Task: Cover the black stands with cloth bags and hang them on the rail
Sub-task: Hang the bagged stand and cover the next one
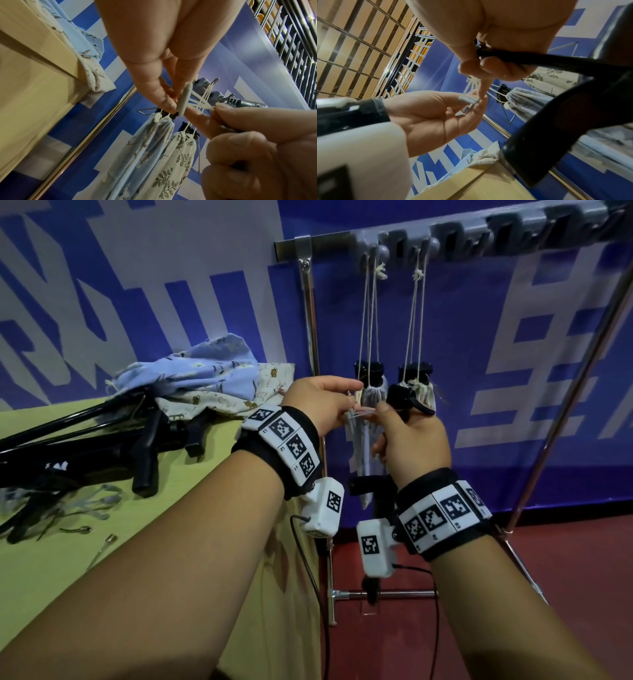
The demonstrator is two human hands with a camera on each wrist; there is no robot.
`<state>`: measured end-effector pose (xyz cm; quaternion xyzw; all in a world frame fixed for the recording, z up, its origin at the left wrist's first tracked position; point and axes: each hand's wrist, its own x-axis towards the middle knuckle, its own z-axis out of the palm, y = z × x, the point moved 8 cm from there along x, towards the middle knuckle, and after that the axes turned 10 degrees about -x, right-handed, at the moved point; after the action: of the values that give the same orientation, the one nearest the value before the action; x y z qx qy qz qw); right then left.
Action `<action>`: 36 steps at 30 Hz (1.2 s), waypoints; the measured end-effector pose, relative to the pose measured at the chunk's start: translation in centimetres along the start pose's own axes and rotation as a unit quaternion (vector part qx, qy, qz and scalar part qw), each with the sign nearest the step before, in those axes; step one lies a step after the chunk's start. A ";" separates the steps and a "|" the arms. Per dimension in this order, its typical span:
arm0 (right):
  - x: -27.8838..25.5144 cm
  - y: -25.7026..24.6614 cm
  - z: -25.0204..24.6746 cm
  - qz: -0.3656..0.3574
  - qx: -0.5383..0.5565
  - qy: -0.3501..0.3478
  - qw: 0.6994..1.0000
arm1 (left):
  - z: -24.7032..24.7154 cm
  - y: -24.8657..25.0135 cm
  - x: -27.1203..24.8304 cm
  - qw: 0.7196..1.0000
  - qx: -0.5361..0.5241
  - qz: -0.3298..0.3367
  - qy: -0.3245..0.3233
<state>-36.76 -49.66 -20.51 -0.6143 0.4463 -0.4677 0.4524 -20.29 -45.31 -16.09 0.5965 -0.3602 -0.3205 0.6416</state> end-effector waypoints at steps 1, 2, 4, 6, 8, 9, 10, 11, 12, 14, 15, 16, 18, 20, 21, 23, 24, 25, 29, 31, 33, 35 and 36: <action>0.0 0.2 0.0 0.000 -0.002 0.005 1.000 | 0.0 0.0 -0.2 1.000 -0.002 -0.005 -0.002; -0.1 0.3 -0.1 0.002 -0.006 0.008 1.000 | 0.1 0.0 -0.4 1.000 -0.007 -0.012 -0.003; -0.1 0.7 -0.3 0.006 -0.008 0.011 1.000 | 0.4 0.1 -0.9 0.999 -0.029 -0.029 0.004; -0.1 0.8 -0.5 0.004 -0.001 0.011 1.000 | 0.7 -0.2 -1.3 0.997 -0.060 -0.043 0.011; -0.1 0.7 -0.8 -0.006 0.002 0.017 1.000 | 0.7 -0.8 -1.4 0.996 -0.073 -0.057 0.015; -0.2 0.6 -1.0 -0.013 0.002 0.019 1.000 | 0.8 -1.0 -1.4 0.995 -0.071 -0.063 0.015; -0.2 0.5 -1.1 -0.019 0.002 0.022 1.000 | 0.7 -1.3 -1.4 0.995 -0.068 -0.070 0.013; -0.2 0.4 -1.2 -0.024 0.001 0.024 0.999 | 0.7 -1.4 -1.3 0.995 -0.062 -0.078 0.010; -0.2 0.4 -1.4 -0.029 0.001 0.025 0.999 | 0.8 -1.6 -1.3 0.995 -0.055 -0.087 0.006; -0.3 0.1 -1.5 -0.038 0.002 0.026 0.999 | 0.9 -1.9 -1.3 0.993 -0.045 -0.111 -0.004; -0.3 0.0 -1.5 -0.043 0.000 0.025 0.999 | 1.0 -2.1 -1.4 0.991 -0.049 -0.126 -0.011; -0.3 -0.1 -1.5 -0.047 -0.001 0.022 0.999 | 1.1 -2.3 -1.5 0.988 -0.057 -0.144 -0.017; -0.4 -0.1 -1.4 -0.051 0.000 0.018 0.999 | 1.3 -2.5 -1.8 0.982 -0.078 -0.172 -0.021; -0.4 0.0 -1.4 -0.051 0.002 0.016 0.999 | 1.4 -2.6 -1.9 0.978 -0.093 -0.188 -0.025; -0.3 0.0 -1.4 -0.048 0.005 0.015 0.999 | 1.4 -2.6 -1.9 0.976 -0.099 -0.191 -0.029; -0.2 0.2 -1.4 -0.043 0.011 0.012 0.999 | 1.4 -2.6 -1.9 0.974 -0.112 -0.194 -0.035; -0.2 0.2 -1.4 -0.044 0.011 0.011 0.999 | 1.3 -2.6 -2.0 0.973 -0.119 -0.195 -0.037; -0.2 0.1 -1.4 -0.046 0.011 0.012 0.999 | 1.3 -2.6 -2.0 0.972 -0.124 -0.194 -0.037; -0.2 0.0 -1.4 -0.054 0.029 0.016 0.998 | 1.2 -2.5 -1.9 0.976 -0.116 -0.180 -0.035; -0.3 0.3 -1.2 -0.045 0.033 0.014 0.998 | 1.0 -2.7 -1.8 0.979 -0.103 -0.175 -0.023; -0.2 0.6 -1.1 -0.032 0.042 0.010 0.999 | 0.9 -2.7 -1.6 0.981 -0.095 -0.170 -0.013; -0.2 0.8 -0.9 -0.026 0.046 0.005 0.999 | 0.8 -2.7 -1.5 0.982 -0.093 -0.164 -0.010; -0.2 0.9 -0.9 -0.026 0.044 0.003 0.999 | 0.8 -2.7 -1.4 0.982 -0.093 -0.162 -0.010</action>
<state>-37.77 -49.74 -21.25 -0.6041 0.4103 -0.5001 0.4654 -21.68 -44.75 -18.86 0.5818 -0.2341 -0.4580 0.6300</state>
